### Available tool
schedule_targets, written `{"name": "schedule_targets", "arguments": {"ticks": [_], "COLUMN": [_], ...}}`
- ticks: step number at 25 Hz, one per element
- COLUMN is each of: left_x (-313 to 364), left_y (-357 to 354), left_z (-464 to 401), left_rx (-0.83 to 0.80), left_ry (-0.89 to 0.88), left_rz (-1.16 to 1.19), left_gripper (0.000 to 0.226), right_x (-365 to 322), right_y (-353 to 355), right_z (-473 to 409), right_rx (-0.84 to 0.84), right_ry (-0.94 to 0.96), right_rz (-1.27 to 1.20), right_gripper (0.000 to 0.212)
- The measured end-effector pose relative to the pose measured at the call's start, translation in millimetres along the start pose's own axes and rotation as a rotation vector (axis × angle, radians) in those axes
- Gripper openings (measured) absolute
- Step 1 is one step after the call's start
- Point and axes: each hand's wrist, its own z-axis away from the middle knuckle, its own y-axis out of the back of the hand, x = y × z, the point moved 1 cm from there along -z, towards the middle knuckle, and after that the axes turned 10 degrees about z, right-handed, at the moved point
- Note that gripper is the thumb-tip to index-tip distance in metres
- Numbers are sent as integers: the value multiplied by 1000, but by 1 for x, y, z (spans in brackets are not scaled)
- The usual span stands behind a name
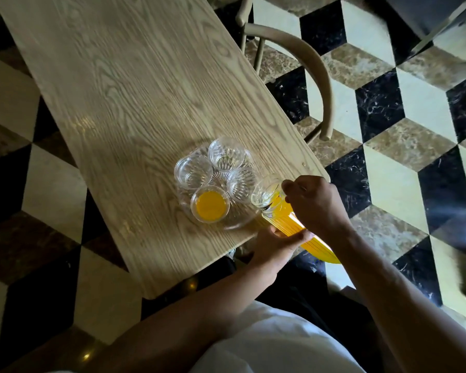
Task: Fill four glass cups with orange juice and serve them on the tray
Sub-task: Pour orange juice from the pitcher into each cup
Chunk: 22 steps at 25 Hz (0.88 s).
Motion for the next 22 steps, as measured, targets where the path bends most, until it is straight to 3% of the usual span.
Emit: {"name": "schedule_targets", "arguments": {"ticks": [4, 10, 16, 22], "left_x": [1, 3, 2, -10], "left_y": [-3, -6, -11, -14], "left_z": [-1, -6, -5, -15], "left_rx": [-18, 21, -59, -13], "left_ry": [35, 65, 51, 99], "left_rz": [86, 196, 253, 269], "left_gripper": [69, 94, 54, 53], "right_x": [-4, -9, -13, -19], "right_y": [-1, -1, 1, 1], "right_z": [-8, -16, -20, -23], "right_rx": [-36, -47, -62, -85], "right_ry": [-16, -12, 18, 38], "right_rz": [40, 96, 126, 190], "right_gripper": [44, 43, 45, 43]}}
